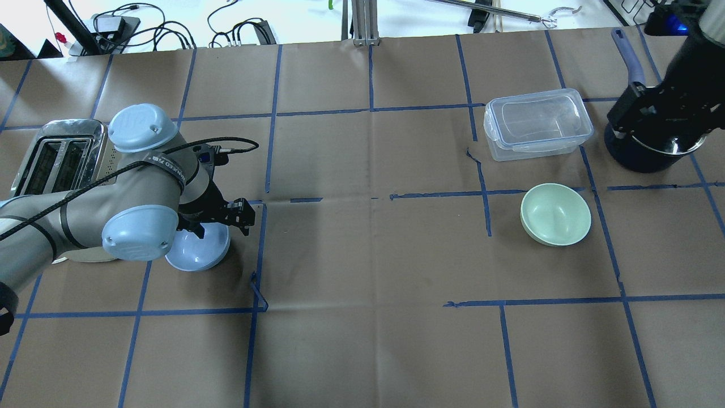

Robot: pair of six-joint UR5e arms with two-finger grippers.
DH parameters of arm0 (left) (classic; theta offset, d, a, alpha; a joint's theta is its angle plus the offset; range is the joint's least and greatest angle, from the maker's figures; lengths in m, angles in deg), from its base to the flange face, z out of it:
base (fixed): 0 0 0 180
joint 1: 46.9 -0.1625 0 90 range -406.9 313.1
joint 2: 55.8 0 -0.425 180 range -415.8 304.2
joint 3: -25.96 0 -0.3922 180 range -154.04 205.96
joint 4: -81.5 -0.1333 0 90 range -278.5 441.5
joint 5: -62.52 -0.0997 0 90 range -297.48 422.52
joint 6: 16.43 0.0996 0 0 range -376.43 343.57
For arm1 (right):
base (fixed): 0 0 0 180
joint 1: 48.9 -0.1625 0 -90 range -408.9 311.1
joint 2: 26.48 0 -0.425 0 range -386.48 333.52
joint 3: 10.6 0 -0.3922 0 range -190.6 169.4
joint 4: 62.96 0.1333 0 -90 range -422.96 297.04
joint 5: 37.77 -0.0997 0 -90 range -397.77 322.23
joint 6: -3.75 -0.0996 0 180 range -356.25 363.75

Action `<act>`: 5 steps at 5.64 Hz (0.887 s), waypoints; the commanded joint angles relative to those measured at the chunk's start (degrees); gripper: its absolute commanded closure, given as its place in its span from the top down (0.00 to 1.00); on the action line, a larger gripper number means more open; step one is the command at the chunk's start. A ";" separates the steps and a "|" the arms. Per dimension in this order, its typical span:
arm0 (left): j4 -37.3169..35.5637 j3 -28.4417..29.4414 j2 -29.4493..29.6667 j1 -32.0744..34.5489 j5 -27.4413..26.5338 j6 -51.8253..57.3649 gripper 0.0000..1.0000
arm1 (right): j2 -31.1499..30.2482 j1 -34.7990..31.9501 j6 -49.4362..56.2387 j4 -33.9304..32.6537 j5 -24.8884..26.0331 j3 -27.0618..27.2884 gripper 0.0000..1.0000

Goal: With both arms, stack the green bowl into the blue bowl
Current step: 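Lower the left gripper onto the blue bowl while the right descends to the green bowl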

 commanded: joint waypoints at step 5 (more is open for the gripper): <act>-0.86 0.24 1.11 0.47 -0.91 0.26 0.00 | 4.60 1.01 0.10 -32.63 -1.40 21.62 1.00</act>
